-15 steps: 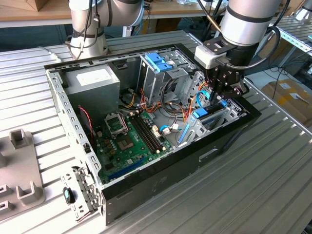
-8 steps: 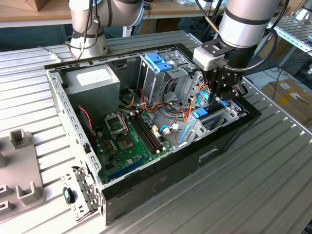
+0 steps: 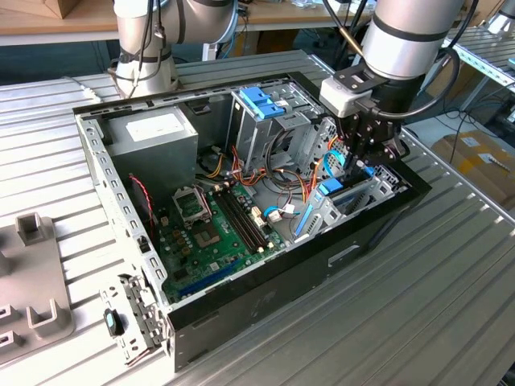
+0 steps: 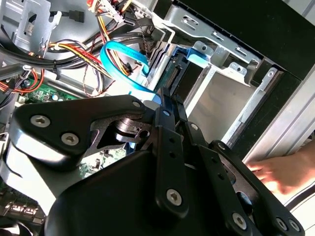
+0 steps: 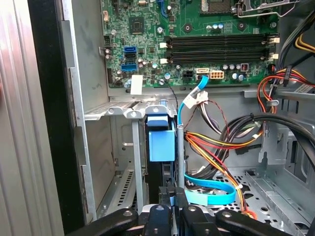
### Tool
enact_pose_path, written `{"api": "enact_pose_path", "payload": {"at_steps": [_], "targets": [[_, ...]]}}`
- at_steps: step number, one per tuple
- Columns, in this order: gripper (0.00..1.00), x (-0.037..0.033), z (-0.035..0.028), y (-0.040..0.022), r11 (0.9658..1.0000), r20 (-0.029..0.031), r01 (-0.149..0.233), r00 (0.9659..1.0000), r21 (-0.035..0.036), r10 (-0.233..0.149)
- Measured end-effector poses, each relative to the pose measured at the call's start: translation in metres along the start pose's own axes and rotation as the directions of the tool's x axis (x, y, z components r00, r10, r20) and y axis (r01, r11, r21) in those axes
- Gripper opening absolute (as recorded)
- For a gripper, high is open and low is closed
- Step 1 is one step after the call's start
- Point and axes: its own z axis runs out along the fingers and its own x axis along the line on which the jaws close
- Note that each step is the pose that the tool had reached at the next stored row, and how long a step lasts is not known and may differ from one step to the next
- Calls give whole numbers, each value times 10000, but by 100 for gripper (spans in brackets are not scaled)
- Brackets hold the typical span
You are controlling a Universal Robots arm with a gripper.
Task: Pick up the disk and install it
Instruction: 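Insert the first disk wire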
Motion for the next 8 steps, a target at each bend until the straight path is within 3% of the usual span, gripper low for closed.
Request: {"api": "enact_pose_path", "payload": {"at_steps": [8], "targets": [[16, 1, 0, 16, 10000, 5, -2, 10000, 0, 2]]}}
